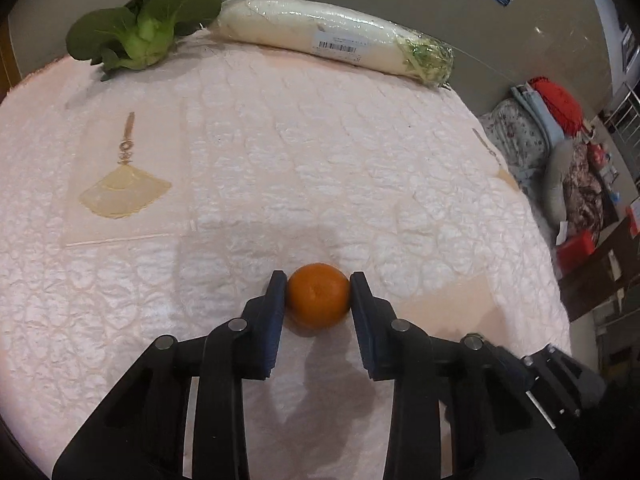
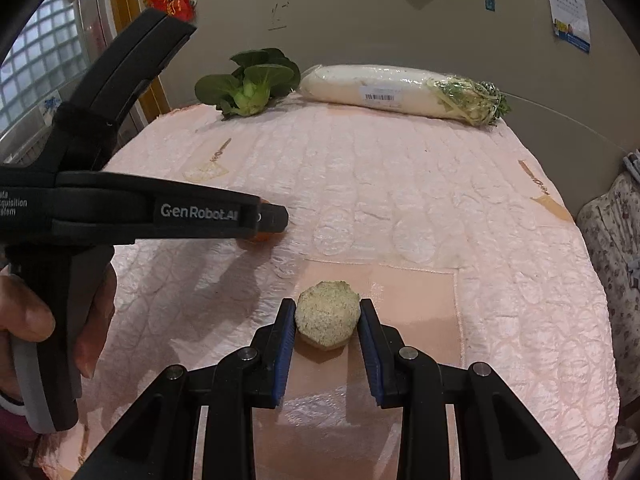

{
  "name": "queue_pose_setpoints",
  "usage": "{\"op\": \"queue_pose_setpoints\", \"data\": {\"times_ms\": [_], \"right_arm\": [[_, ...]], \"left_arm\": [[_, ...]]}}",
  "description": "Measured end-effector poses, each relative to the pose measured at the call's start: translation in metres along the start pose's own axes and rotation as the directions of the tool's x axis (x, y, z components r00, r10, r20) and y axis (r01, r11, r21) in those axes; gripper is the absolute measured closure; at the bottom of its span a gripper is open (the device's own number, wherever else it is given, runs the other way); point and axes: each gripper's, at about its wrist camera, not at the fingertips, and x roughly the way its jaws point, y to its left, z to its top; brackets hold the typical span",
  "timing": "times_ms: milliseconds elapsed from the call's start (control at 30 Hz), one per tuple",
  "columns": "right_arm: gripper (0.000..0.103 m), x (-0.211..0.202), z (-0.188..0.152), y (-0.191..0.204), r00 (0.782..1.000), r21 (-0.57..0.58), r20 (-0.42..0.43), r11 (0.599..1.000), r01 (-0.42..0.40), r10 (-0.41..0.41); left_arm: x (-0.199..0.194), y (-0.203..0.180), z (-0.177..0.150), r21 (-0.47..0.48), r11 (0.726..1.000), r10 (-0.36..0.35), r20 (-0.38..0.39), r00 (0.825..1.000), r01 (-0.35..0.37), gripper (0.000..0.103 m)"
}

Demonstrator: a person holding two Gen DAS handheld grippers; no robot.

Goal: Organize fruits
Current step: 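Grasp the orange with the left gripper while the right gripper grasps the white chunk, then carry the orange and white chunk in both grippers over the tray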

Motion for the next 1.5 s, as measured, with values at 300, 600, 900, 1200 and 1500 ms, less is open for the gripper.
{"op": "queue_pose_setpoints", "data": {"times_ms": [300,600,900,1200,1500], "right_arm": [[0.073,-0.015,-0.007,0.031,1.000,-0.009,0.021,1.000,0.020,-0.019],[0.073,-0.020,-0.018,0.082,1.000,-0.015,0.030,1.000,-0.002,0.002],[0.073,-0.024,-0.026,0.133,0.999,-0.052,0.027,0.998,-0.034,0.035],[0.073,-0.028,-0.027,0.181,0.997,-0.119,0.027,0.990,-0.069,0.072],[0.073,-0.028,-0.022,0.226,0.993,-0.181,0.021,0.977,-0.114,0.120]], "left_arm": [[-0.045,0.024,-0.047,-0.016,0.996,0.083,0.051,0.995,-0.082,0.072],[-0.097,0.062,-0.100,-0.064,0.990,0.136,0.114,0.984,-0.129,0.072],[-0.134,0.095,-0.138,-0.105,0.982,0.172,0.149,0.974,-0.157,0.072],[-0.172,0.124,-0.163,-0.140,0.971,0.221,0.200,0.955,-0.195,0.072],[-0.206,0.162,-0.180,-0.204,0.957,0.253,0.227,0.940,-0.208,0.072]]}}
